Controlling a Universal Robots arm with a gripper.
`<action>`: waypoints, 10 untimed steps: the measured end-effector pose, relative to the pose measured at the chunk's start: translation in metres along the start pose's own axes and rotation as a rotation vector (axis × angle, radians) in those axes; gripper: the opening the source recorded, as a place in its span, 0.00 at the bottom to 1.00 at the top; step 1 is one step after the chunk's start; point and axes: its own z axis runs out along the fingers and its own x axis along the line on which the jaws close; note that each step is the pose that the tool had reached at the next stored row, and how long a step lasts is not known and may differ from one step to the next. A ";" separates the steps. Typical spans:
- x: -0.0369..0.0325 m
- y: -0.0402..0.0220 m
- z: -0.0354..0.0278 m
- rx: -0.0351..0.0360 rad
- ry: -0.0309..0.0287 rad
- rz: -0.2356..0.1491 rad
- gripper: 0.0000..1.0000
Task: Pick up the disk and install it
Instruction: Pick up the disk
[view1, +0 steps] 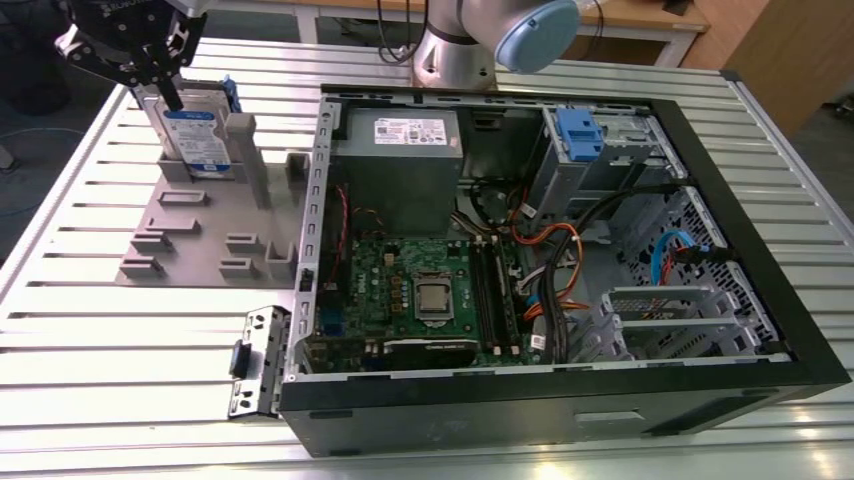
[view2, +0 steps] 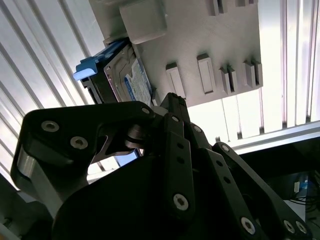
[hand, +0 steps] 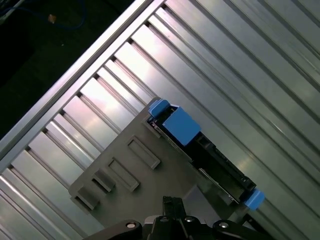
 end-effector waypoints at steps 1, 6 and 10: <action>0.0000 0.0000 0.0000 0.0000 0.0000 -0.001 0.10; 0.0000 0.0000 0.0000 -0.0003 0.0000 -0.009 0.10; 0.0000 0.0000 0.0000 -0.0004 0.0000 -0.015 0.10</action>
